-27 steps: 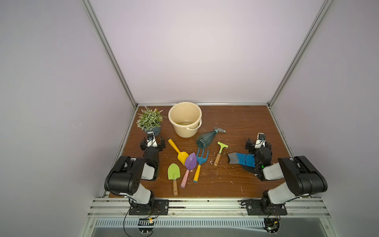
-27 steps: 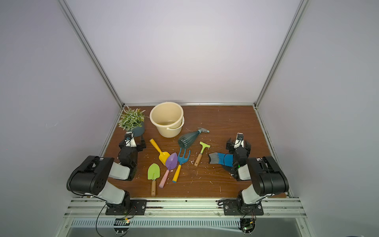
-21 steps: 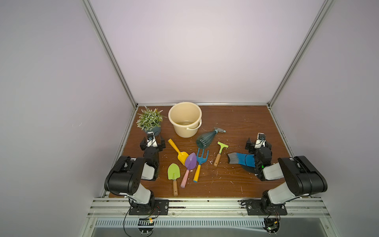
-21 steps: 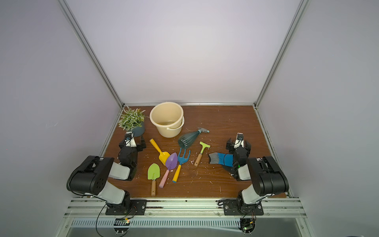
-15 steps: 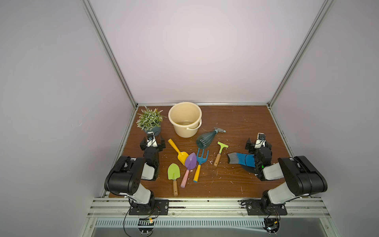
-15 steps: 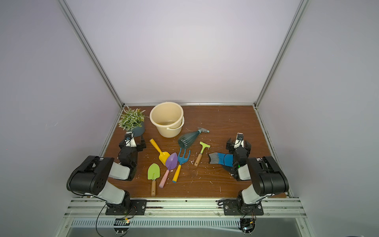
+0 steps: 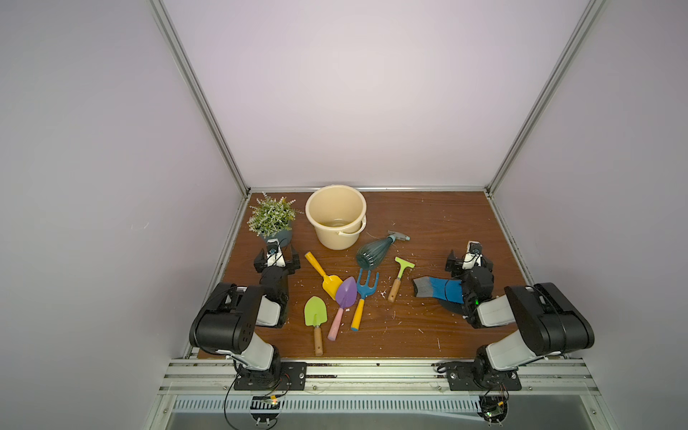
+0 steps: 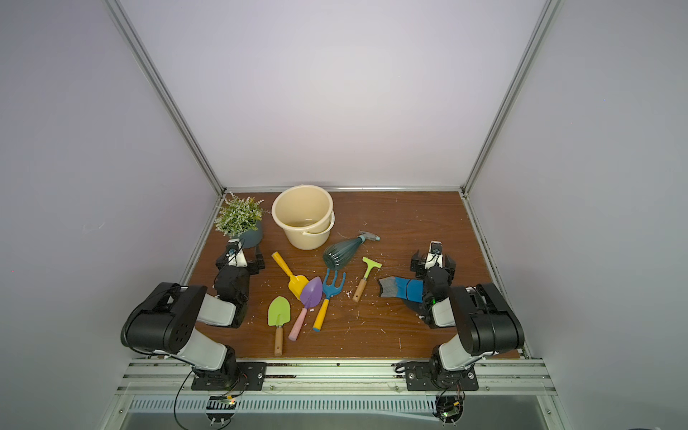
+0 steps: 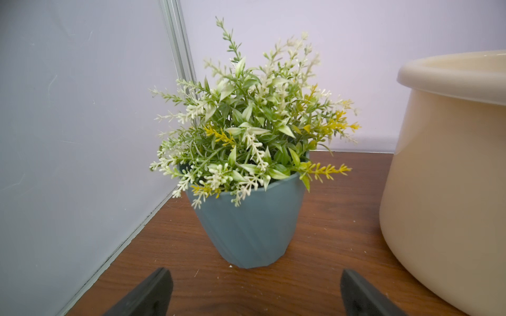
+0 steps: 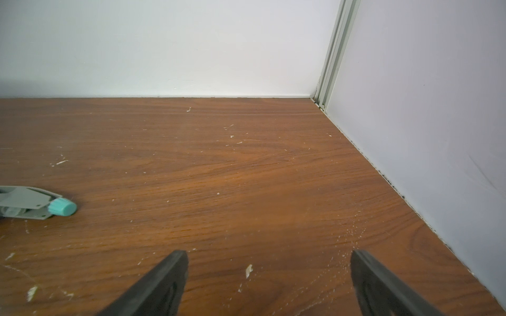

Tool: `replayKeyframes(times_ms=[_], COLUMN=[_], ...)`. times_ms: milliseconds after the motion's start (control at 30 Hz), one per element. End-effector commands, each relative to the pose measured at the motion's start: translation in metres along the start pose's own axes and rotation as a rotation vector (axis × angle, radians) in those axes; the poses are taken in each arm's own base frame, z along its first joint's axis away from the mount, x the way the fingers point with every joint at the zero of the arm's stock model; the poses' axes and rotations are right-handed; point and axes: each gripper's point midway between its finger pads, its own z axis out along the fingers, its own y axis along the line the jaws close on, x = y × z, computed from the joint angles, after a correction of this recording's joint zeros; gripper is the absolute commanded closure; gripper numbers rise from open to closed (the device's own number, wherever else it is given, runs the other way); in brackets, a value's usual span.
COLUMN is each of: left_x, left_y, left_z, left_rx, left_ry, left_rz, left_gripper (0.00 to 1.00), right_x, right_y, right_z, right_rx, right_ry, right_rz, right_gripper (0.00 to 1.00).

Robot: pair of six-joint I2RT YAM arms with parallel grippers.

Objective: Organize the gardening tools
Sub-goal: Pick up the gardening tool from the center of the board.

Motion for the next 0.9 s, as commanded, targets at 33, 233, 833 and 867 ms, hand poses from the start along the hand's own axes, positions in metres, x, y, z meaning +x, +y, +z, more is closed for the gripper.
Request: replayKeyframes(times_ms=[33,233,833,867], left_x=[0.001,-0.006,-0.069,-0.074], left_y=[0.003,0.009,0.024,0.015], left_z=[0.002,-0.002,-0.005,-0.006], left_rx=[-0.002,-0.039,-0.069,-0.011], left_ry=[0.004,-0.013,0.136,0.138], left_rz=[-0.004,-0.011,-0.615,-0.609], left_gripper=[0.0,0.0,0.0,0.0], right_x=[-0.023,-0.03,-0.092,-0.092], right_y=[0.001,0.003,0.035,0.043], right_z=[0.003,0.003,0.027,0.028], right_rx=[-0.006,-0.018,-0.175,-0.22], right_ry=[-0.068,-0.086,0.271,0.296], right_rz=[0.038,0.034,0.622,0.64], right_gripper=[0.0,0.0,0.01,0.0])
